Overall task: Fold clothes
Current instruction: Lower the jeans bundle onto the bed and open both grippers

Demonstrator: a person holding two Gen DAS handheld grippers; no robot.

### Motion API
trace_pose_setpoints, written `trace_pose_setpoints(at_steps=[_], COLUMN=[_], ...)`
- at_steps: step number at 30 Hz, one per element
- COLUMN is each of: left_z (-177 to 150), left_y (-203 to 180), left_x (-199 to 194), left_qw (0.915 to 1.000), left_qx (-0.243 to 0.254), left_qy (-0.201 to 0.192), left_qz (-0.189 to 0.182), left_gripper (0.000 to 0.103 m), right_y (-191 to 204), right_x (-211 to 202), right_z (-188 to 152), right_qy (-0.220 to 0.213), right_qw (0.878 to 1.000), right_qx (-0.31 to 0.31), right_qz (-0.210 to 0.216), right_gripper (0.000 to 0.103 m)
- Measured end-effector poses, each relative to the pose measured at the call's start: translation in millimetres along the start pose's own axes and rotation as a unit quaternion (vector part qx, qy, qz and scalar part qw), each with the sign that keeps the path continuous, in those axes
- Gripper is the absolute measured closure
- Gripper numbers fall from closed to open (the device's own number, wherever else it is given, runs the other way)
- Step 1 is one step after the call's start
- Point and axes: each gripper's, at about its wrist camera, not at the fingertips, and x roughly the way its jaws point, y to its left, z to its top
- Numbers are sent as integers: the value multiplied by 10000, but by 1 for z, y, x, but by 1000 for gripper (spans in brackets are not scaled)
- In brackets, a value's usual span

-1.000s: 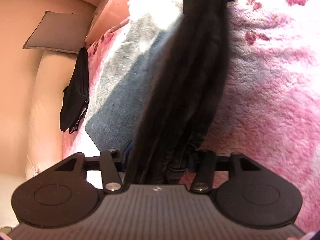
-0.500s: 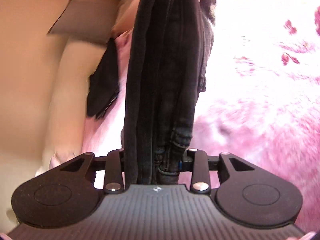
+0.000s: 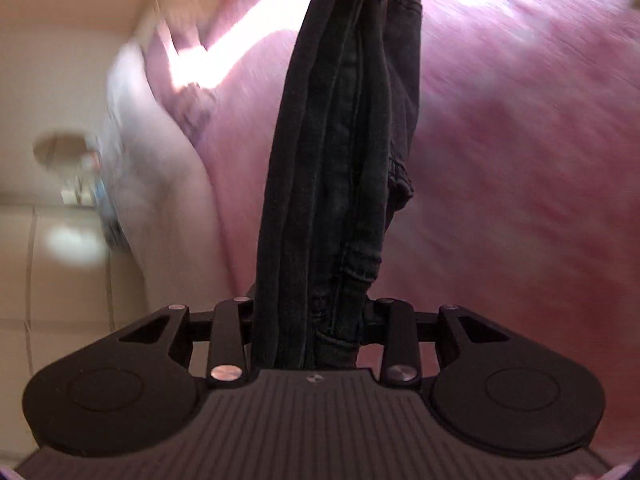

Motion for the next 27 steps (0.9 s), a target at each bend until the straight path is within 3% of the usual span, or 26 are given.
trace_pose_setpoints(at_steps=[3, 5, 8, 10, 12, 14, 16, 18, 21, 23, 25, 27], left_z=[-19, -19, -29, -42, -46, -59, -74, -68, -64, -61, -61, -61], left_y=[-86, -138, -167, -167, -161, -151, -134, -114, -80, -57, -35, -13], left_x=[-13, -22, -40, -58, -76, -94, -109, -112, -99, -74, -36, 2], left_qw=[9938, 9941, 9936, 9917, 9856, 9782, 9712, 9648, 9580, 9463, 9231, 8955], left_qx=[-504, -403, -640, -839, -1158, -1480, -1870, -2194, -2635, -3065, -3631, -4188], left_qy=[649, 731, 728, 687, 681, 670, 631, 599, 488, 463, 569, 678], left_qz=[-750, -692, -587, -691, -1024, -1298, -1338, -1321, -1021, -917, -1127, -1345], left_gripper=[66, 60, 52, 48, 48, 50, 52, 56, 59, 67, 72, 78], right_y=[57, 93, 126, 129, 126, 117, 107, 88, 48, 24, 7, -2], right_x=[10, 11, 5, -5, -16, -36, -52, -56, -27, 5, 40, 73], right_z=[-2, -8, -16, -13, -7, 5, 15, 26, 32, 31, 31, 32], right_qy=[-183, -49, 328, 593, 1011, 1159, 1136, 1084, 1205, 1272, 1311, 1338], right_qw=[9956, 9910, 9883, 9890, 9870, 9866, 9858, 9814, 9597, 9441, 9357, 9358], right_qx=[-426, -771, -1070, -860, -471, 133, 720, 1352, 2448, 2980, 3232, 3202], right_qz=[819, 1095, 1041, 1050, 1158, 1138, 1007, 822, 673, 607, 531, 612], right_gripper=[80, 77, 70, 63, 62, 62, 62, 62, 63, 65, 69, 74])
